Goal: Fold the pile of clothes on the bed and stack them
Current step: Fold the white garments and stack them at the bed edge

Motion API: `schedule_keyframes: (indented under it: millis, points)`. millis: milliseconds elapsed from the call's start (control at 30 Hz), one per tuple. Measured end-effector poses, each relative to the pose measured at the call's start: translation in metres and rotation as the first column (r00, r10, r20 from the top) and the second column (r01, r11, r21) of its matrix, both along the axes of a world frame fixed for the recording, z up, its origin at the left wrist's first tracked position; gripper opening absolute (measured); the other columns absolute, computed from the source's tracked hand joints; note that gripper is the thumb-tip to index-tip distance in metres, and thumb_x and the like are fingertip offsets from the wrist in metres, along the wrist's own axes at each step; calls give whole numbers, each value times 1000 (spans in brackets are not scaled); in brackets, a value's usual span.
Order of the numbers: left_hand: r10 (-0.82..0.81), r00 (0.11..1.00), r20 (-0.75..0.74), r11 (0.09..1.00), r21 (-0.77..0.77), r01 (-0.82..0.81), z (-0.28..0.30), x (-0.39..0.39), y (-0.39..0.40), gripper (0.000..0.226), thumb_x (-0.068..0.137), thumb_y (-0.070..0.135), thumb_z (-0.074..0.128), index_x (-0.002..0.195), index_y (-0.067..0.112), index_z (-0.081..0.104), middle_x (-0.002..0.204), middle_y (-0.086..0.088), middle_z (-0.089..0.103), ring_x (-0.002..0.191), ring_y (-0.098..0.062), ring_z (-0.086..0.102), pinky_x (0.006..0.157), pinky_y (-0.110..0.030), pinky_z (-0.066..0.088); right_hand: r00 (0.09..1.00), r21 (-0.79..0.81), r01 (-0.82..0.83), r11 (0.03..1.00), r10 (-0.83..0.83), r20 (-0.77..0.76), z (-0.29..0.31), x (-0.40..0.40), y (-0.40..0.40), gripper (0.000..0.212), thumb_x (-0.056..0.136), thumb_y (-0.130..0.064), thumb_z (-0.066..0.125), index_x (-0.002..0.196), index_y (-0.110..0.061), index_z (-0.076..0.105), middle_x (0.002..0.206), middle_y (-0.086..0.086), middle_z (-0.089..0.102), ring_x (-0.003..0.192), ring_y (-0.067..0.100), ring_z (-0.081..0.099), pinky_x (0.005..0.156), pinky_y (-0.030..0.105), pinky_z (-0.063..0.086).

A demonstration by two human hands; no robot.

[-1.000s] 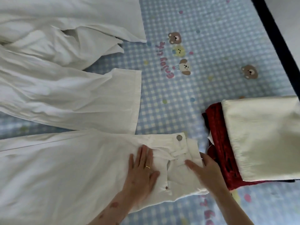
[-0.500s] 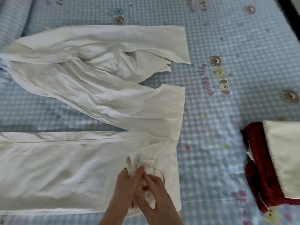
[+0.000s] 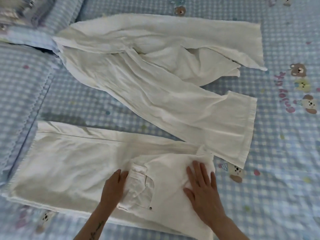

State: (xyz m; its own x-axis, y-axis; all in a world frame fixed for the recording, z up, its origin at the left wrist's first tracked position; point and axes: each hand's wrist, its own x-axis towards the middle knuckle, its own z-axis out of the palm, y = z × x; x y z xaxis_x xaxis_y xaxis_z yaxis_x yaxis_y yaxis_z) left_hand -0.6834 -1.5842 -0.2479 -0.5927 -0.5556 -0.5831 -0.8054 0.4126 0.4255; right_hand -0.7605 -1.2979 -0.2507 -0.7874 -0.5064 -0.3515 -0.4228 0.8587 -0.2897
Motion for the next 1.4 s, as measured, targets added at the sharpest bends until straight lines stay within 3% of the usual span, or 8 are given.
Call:
schedule_keyframes:
  millis: [433, 533, 633, 933, 1033, 1167, 1300, 1400]
  points:
    - [64, 997, -32, 953, -294, -71, -25, 10, -21, 25, 98, 29, 41, 113, 12, 51, 103, -13, 65, 96, -36, 62, 78, -39, 48, 999, 62, -33, 998, 32, 23, -21, 2, -53, 76, 92, -60, 4, 146, -14, 31, 155, 10, 22, 145, 14, -2, 114, 51, 13]
    - [-257, 926, -278, 869, -485, 96, -18, 19, 4, 45, 91, 26, 44, 132, 9, 45, 134, -19, 51, 125, -35, 45, 100, -47, 39, 990, -1, -56, 998, 56, -129, -9, -1, -57, 57, 99, -46, 16, 141, -14, 39, 151, 8, 33, 147, 16, 8, 112, 51, 16]
    - [-586, 793, -167, 758, -460, 463, -27, 23, 18, 58, 89, 38, 43, 142, 16, 39, 151, -14, 31, 140, -31, 27, 110, -46, 23, 985, 80, -9, 997, 22, -170, -15, -22, -61, 63, 99, -47, 10, 140, -12, 42, 151, 12, 33, 146, 20, 11, 110, 59, 15]
    - [-651, 756, -74, 716, -392, 578, -59, 19, 9, 66, 92, 47, 43, 148, 16, 27, 156, -13, 19, 145, -27, 14, 110, -48, 20, 995, 161, -45, 986, 59, -84, -39, -42, -69, 90, 91, -62, -3, 135, -3, 49, 151, 15, 32, 142, 19, 19, 105, 69, 17]
    - [-531, 844, -73, 795, -388, 466, -38, 41, -17, 61, 90, 38, 41, 146, 14, 32, 154, -10, 24, 141, -27, 27, 110, -43, 21, 980, -12, -19, 1000, 17, -196, -14, -32, -105, 72, 96, -54, 7, 139, -6, 39, 158, 2, 18, 146, 8, 2, 108, 58, 18]
    - [-158, 987, -3, 896, -420, 142, -25, 104, -105, 57, 98, 43, 19, 140, 10, 40, 154, -9, 25, 137, -29, 28, 109, -42, 17, 892, -171, -442, 880, 412, -187, -3, -12, -236, 55, 99, -40, 23, 146, -12, 33, 157, 5, 21, 145, 19, 16, 114, 44, 20]
    - [-23, 996, 85, 887, -458, 60, -27, 142, -199, 71, 99, 44, 4, 133, 4, 51, 147, -17, 36, 133, -34, 39, 106, -46, 25, 605, -21, -787, 616, 766, -218, -24, -16, -365, 62, 83, -38, 64, 139, -20, 46, 149, 3, 39, 135, 24, 40, 103, 50, 42]
    - [46, 994, 99, 848, -530, 13, -32, 153, -254, 66, 99, 43, 8, 134, 4, 47, 143, -21, 42, 134, -33, 33, 107, -49, 26, 466, 142, -856, 498, 860, -206, -40, -30, -444, 69, 80, -42, 67, 141, -20, 43, 149, 1, 40, 136, 24, 39, 104, 50, 39]
